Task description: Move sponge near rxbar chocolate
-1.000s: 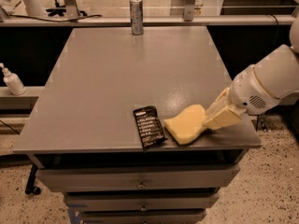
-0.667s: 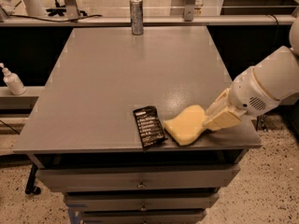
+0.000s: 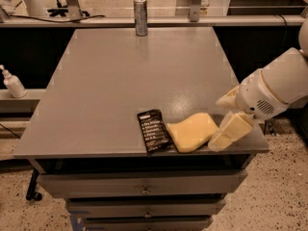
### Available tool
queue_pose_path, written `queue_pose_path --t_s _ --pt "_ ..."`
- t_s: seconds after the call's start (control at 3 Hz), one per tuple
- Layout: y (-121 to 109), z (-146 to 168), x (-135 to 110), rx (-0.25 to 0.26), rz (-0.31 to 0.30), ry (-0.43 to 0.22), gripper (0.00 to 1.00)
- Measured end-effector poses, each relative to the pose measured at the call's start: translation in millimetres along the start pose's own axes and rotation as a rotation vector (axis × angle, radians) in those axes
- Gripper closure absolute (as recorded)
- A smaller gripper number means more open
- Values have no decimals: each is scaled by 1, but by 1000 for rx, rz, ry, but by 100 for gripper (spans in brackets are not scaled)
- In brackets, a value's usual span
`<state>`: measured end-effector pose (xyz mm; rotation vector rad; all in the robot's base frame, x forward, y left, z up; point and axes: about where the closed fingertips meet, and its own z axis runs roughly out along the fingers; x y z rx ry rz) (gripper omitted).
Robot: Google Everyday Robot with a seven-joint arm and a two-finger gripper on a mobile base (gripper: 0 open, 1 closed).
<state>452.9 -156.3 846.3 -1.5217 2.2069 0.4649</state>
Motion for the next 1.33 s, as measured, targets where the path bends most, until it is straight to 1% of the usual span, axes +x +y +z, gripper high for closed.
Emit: queue_pose_path --t_s 0.33,0.67,1.0,1.33 --pt "-4 -9 3 24 9 -7 0" --pt "-23 -39 17 101 16 -45 0" --pt "-48 -90 29 225 -21 -125 0" --pt "-49 -97 25 239 -50 -129 0"
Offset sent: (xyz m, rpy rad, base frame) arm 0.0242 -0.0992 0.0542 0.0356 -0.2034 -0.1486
